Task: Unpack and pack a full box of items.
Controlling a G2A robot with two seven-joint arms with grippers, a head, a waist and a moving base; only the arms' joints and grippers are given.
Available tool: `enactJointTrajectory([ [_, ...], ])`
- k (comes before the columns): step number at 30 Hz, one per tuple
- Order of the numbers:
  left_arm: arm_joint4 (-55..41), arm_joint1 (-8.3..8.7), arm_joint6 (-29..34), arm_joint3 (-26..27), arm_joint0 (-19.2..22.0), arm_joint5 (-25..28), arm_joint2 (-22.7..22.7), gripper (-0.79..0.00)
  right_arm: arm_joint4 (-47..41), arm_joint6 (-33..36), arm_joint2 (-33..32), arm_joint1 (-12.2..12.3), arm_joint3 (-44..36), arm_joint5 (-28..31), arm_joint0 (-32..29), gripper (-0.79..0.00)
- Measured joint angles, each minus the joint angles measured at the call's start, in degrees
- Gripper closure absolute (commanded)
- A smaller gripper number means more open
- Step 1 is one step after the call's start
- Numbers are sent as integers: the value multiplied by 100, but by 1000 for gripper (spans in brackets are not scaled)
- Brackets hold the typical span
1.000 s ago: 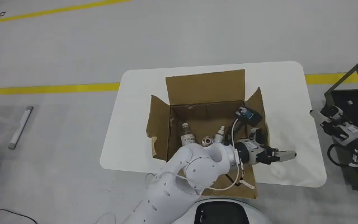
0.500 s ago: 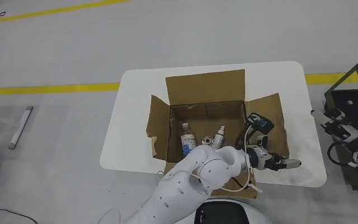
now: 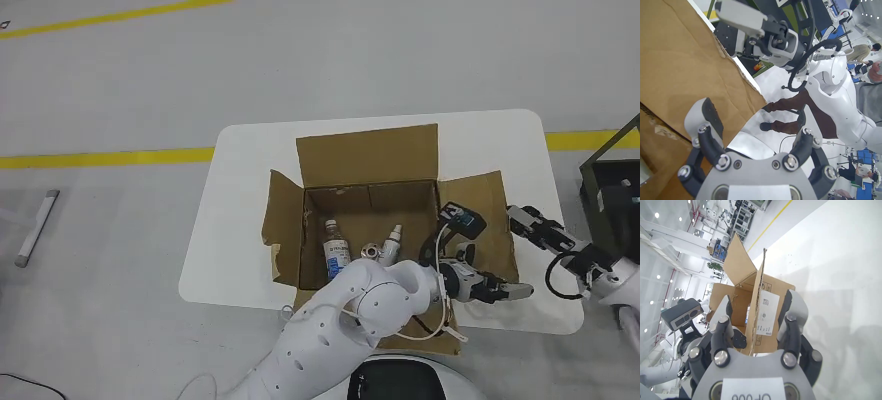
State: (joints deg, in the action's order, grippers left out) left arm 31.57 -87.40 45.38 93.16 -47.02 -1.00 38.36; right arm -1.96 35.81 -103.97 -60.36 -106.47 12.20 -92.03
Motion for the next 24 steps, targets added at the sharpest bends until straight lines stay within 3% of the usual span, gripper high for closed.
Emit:
enactJointTrajectory([
  [15, 384, 82, 77, 84, -100, -135, 427, -785, -76, -8, 333, -13, 268, 53, 143, 0],
  [24, 2528, 397, 903, 332, -232, -544, 1082, -785, -118, -74, 261, -6, 196, 65, 150, 0],
])
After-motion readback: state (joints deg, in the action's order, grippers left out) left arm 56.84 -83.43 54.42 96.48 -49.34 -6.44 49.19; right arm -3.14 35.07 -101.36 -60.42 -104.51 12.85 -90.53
